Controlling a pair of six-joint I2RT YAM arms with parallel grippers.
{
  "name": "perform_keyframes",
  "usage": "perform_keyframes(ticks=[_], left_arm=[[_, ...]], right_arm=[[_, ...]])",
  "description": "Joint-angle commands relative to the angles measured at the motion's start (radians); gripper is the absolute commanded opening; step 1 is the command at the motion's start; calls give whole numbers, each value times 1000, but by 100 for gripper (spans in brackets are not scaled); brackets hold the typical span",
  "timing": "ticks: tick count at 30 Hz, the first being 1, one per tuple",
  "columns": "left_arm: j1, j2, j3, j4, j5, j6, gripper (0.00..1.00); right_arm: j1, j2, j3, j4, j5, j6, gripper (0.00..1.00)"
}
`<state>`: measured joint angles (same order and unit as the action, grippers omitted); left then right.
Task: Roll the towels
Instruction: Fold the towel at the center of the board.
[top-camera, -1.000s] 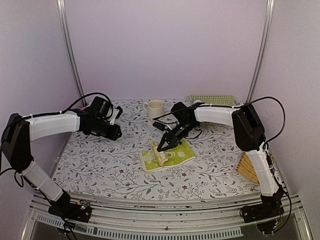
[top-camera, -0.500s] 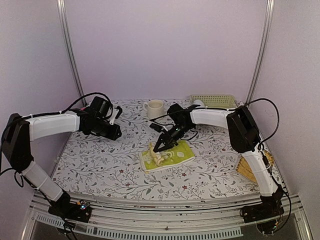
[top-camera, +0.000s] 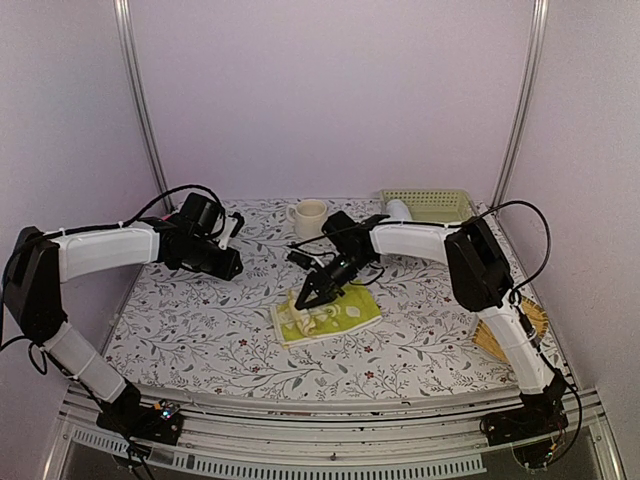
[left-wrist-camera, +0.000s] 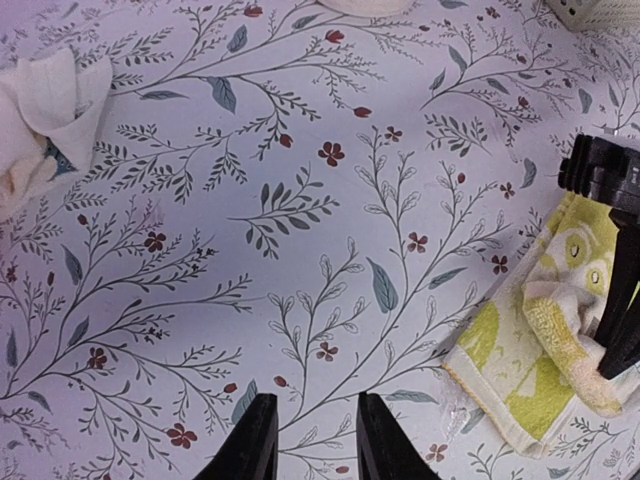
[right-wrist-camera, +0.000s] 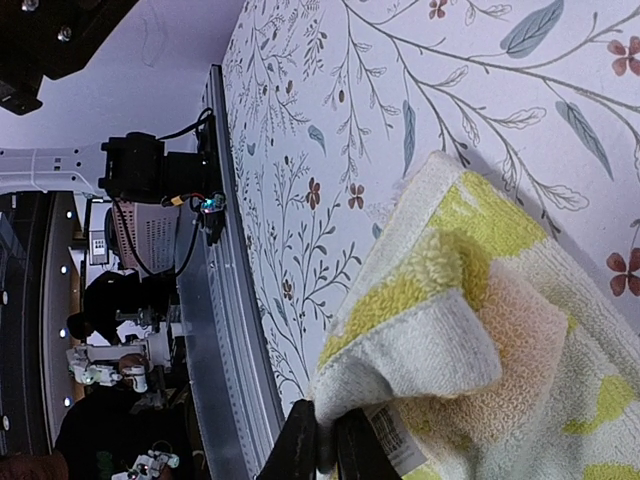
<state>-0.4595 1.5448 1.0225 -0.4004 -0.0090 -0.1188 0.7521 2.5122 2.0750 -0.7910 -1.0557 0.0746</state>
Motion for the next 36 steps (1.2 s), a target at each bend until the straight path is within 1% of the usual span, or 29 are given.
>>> perform_keyframes(ticks=[1,2,3,5,8,11,14,17,18,21,24,27,31,33,36], left_arm=[[12,-11,12,16,-1,11,30],[12,-11,11,15,-2,11,30],[12,-11,13,15,-3,11,30],[11,-13,13,16,-7,11,30],[14,-15,10,22,-3,10,30],[14,-11,12,28,33,1,30],[5,-4,24,35,128,-43,30],[-52,-1,32,70,188,-87,25],[-79,4,38,77,197,-101,23],[-156,31,70,78,222,-160,12],[-205,65,67,97,245,-220,1],[-232,98,37,141,270,-273,0],[-253,172,1,206,362,-317,0],[-270,216,4,203,355,-323,0],[-274,261,0,167,309,-334,0]], right_arm=[[5,34,20,17,-52,0,15],[5,33,20,18,-89,-8,20],[4,31,22,19,-131,-12,28],[5,13,22,11,-190,-27,37],[-2,-46,21,-42,-189,-127,42],[-19,-110,-12,-80,-138,-222,42],[-45,-193,-75,-70,-39,-266,42],[-75,-246,-132,-51,71,-288,41],[-84,-261,-156,-34,105,-290,41],[-110,-283,-207,-2,199,-288,39],[-122,-270,-216,-2,252,-306,34],[-125,-246,-219,-3,285,-325,28],[-130,-213,-223,-4,300,-331,22],[-134,-202,-229,1,316,-339,22],[-147,-186,-249,15,353,-341,21]])
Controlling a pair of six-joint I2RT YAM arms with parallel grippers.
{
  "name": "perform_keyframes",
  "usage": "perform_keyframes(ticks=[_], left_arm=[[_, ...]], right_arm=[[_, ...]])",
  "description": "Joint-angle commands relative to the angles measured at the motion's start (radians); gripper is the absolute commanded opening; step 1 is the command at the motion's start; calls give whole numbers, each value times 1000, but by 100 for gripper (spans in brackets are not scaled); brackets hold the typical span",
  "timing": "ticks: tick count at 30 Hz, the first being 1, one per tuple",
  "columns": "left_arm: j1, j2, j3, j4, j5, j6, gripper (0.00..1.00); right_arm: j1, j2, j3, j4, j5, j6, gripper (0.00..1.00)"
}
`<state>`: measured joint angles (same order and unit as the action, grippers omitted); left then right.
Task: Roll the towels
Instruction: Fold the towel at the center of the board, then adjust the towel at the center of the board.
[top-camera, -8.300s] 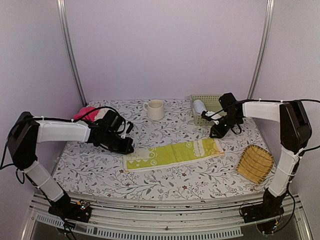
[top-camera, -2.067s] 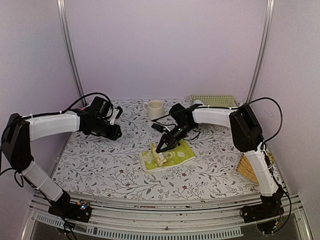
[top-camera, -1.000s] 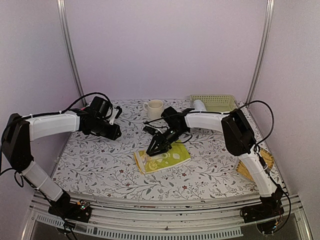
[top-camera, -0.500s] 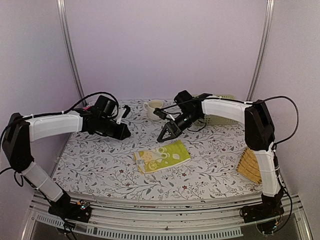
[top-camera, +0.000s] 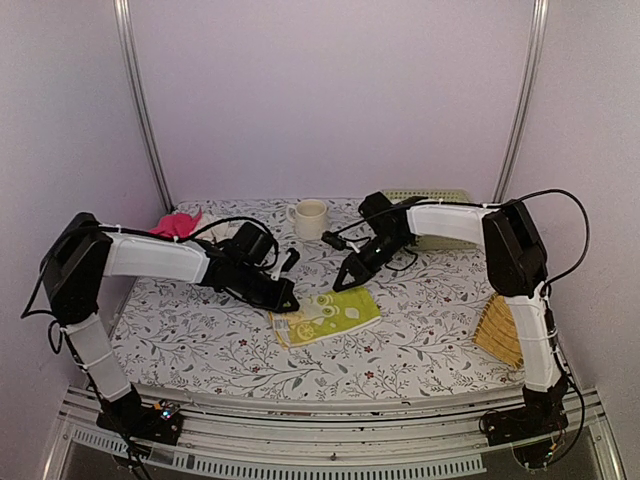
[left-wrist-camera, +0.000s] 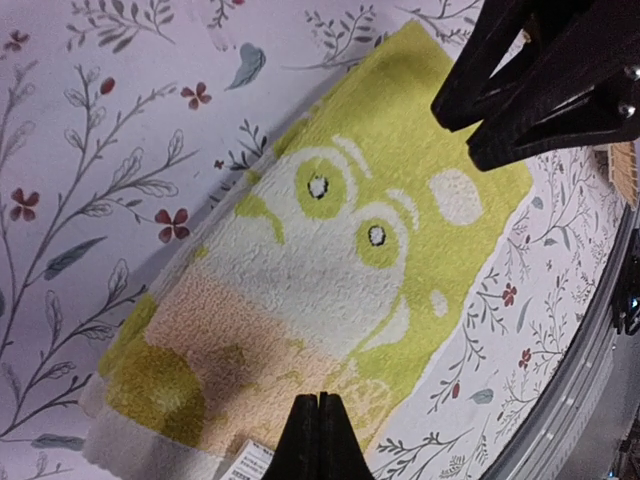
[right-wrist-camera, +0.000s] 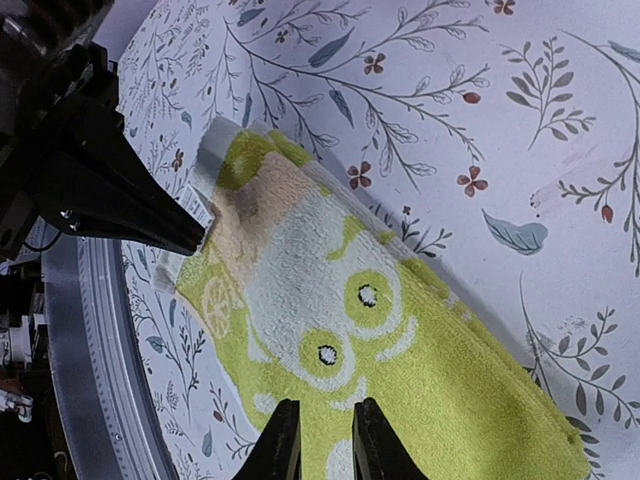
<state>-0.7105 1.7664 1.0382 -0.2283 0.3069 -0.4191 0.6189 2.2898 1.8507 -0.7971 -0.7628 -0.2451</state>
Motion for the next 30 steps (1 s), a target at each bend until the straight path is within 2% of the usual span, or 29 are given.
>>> perform_keyframes(ticks=[1,3,6,11,17,22,25,30], left_arm=[[-23,55,-13,-35,-57,-31,0],[-23,92,-3,-91,-154,-24,0],[-24,128,14,-140,-226,-14,0],[-20,162,60,-156,-262,13,0],[15,267,229,-202,-330,99,0],[55,349,412,-215,-265,173,0],[45,338,484,-224,-213,179,0],[16,213,379,-122,-146,122,0]], right_arm=[[-22,44,-27,23,68,-20,21],[-43,49,-39,34,72,-19,21],[-68,50,-89,77,134,-23,20],[-73,23,-209,99,190,-34,20],[-53,-123,-415,89,147,-63,20],[71,-266,-544,102,135,-135,21],[121,-318,-525,116,83,-168,22],[88,-443,-540,117,39,-217,26]])
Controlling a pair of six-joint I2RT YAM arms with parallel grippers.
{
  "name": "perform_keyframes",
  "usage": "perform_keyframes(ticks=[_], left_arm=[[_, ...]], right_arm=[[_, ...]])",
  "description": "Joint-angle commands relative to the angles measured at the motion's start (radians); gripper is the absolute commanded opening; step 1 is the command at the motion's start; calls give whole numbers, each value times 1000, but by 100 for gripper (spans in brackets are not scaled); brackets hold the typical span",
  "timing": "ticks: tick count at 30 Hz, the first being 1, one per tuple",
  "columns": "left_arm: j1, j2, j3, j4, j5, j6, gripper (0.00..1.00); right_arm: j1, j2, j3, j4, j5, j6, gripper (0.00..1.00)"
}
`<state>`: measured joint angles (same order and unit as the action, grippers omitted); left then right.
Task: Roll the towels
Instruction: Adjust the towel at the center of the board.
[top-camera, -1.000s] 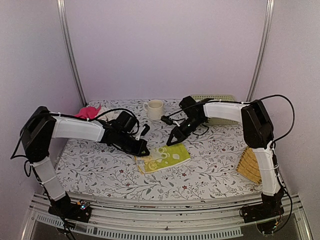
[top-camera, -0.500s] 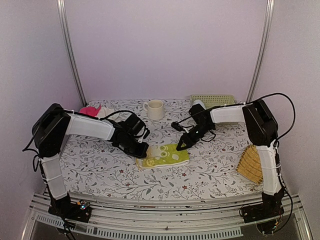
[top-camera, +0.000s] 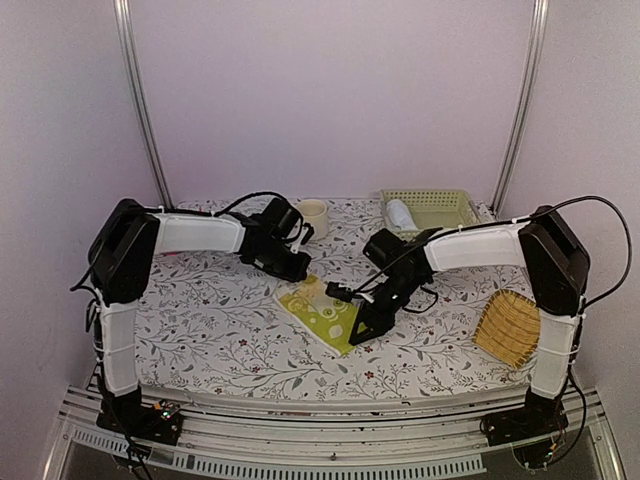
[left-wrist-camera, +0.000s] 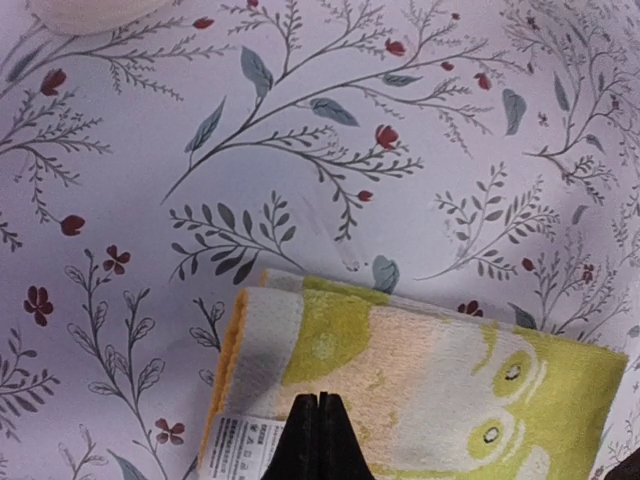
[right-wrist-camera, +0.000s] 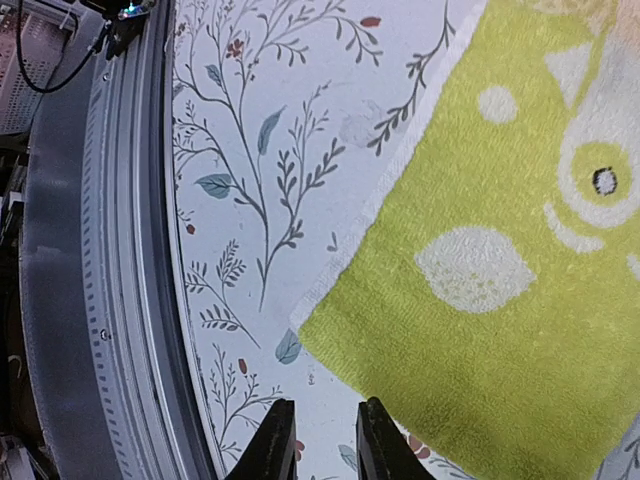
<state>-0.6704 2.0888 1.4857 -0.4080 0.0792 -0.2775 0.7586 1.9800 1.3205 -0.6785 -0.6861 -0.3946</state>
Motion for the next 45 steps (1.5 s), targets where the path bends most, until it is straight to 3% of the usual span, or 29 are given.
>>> perform_keyframes(ticks=[1,7,11,25,30,35,37,42,45], left_arm=[[-28,-159,-113,83,100,-32,1],[-31,-252,-254,81,24,-111,0],[-17,-262,-313,112,4,-104,0],[45,-52,-244,98,-12,-40,0],[48,22,-191,131,21,-10,0],[48,76,-122,147,50,16,0],[46,36,-131,168,11,14,0],[19,-174,-172,183,53,20,0],[-13,-297,-275,244,129,5,0]], right_arm=[[-72,-158,-20,-2,-47,-77,26],[-190,-237,-51,8,-22,-96,29],[-202,-245,-82,60,49,-84,29],[-81,2,-21,31,188,-86,34],[-23,-6,-79,48,93,-113,27],[17,12,-85,-3,53,-152,28],[12,-1,-93,-6,91,-155,32],[-54,-121,-91,-38,43,-185,37],[-89,-225,-68,-35,54,-200,40]])
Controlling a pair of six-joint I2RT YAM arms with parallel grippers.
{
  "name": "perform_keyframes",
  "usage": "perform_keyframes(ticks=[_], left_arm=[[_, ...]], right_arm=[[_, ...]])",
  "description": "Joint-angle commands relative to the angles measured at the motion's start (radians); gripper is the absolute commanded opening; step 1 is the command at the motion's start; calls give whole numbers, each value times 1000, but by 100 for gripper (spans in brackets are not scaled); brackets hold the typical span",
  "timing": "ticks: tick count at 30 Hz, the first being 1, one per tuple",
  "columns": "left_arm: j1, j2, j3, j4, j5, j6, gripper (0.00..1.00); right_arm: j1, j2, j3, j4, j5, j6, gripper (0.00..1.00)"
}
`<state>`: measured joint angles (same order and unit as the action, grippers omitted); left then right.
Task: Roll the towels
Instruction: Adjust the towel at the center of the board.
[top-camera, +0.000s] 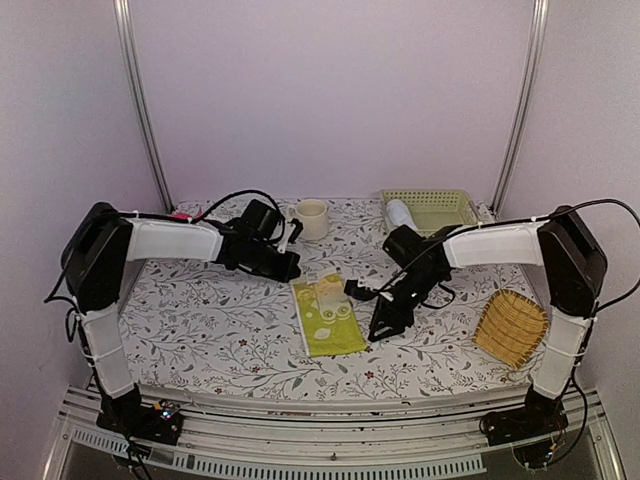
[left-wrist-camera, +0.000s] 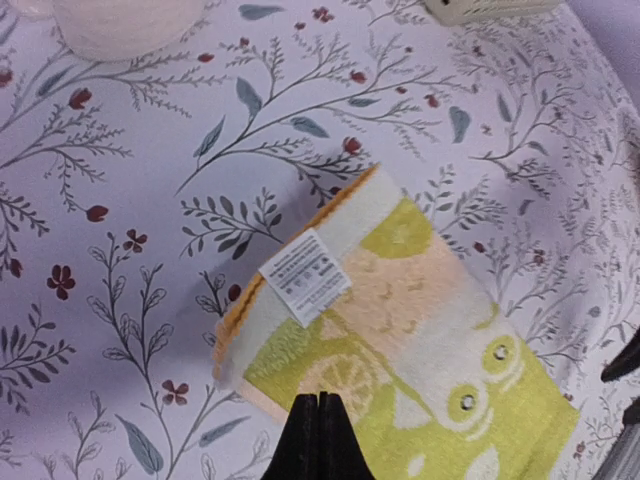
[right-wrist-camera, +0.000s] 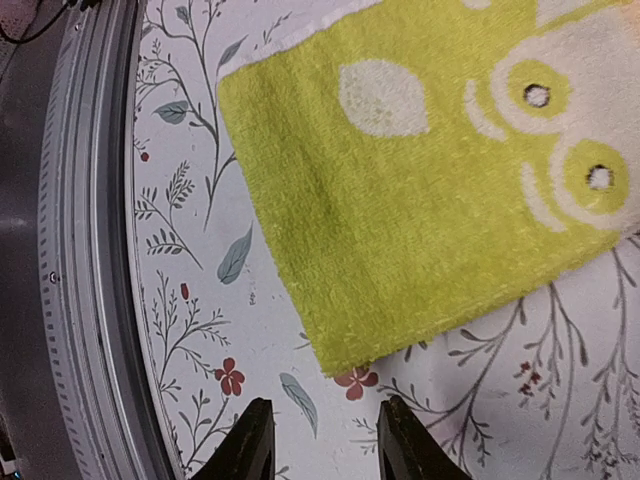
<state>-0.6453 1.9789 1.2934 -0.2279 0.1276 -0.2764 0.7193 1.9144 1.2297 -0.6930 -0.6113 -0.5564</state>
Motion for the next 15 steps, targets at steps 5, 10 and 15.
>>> perform_keyframes(ticks=[5,10,15], left_arm=[[-69,-331,-323,234,260,-48,0],[-144,-402,-497,363,337,-66,6],[-206,-369,-562,446,333,-119,0]], right_arm=[[-72,-273,139,69,151,20,58],[-197,-254,208,202,-46,203,99],[-205,-11,391,66,-237,181,44]])
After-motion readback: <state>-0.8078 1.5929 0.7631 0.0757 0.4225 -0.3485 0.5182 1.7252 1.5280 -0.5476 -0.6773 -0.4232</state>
